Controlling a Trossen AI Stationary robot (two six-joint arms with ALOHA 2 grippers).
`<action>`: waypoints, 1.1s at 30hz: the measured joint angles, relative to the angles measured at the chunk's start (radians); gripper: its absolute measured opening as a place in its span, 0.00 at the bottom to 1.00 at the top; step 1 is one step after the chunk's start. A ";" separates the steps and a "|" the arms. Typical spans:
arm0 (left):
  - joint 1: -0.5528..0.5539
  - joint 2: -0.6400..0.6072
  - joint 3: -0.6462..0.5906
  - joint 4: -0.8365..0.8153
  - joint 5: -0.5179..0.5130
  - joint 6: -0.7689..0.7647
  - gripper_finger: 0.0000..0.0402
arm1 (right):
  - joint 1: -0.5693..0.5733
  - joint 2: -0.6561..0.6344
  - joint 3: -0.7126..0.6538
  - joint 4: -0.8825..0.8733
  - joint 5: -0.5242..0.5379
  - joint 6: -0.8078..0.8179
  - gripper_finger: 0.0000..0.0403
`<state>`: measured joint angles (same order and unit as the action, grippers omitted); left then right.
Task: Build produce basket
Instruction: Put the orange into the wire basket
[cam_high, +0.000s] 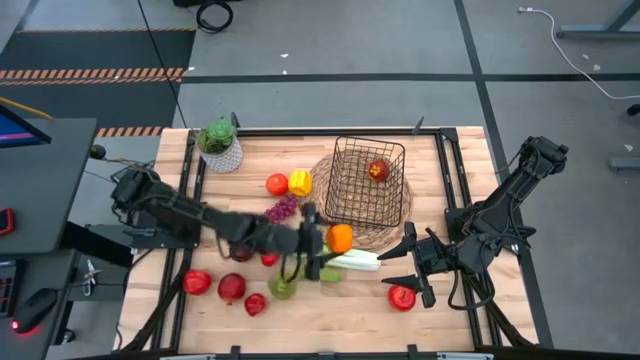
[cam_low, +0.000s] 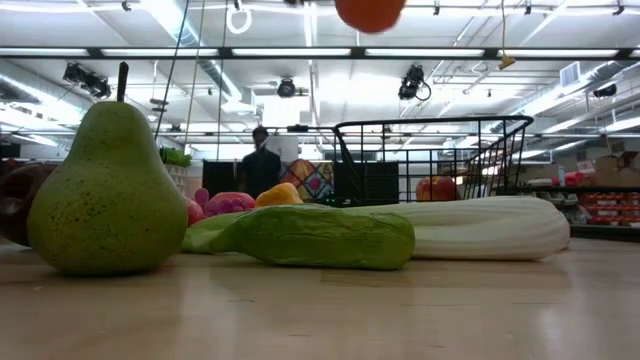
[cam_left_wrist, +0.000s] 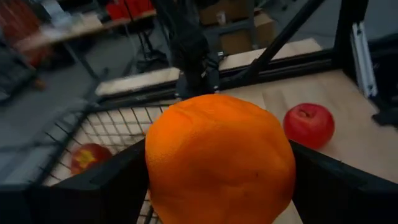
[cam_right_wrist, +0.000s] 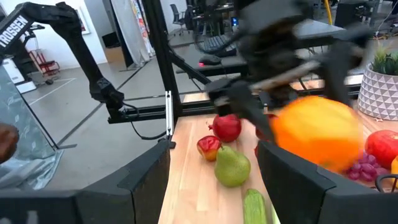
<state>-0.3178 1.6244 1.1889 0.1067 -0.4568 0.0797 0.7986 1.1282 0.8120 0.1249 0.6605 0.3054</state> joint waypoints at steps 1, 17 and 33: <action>0.033 0.005 0.000 0.001 0.041 -0.024 0.82 | 0.000 0.000 0.000 -0.001 0.000 -0.001 0.61; 0.232 0.032 0.000 0.044 0.216 -0.084 0.82 | 0.005 -0.075 0.000 -0.074 0.031 -0.123 0.61; 0.390 0.074 0.002 0.227 0.328 -0.031 0.82 | 0.011 -0.375 0.000 -0.170 0.031 -0.352 0.61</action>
<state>0.0723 1.6986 1.1904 0.3334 -0.1291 0.0488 0.8093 0.7527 0.8120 -0.0446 0.6911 -0.0469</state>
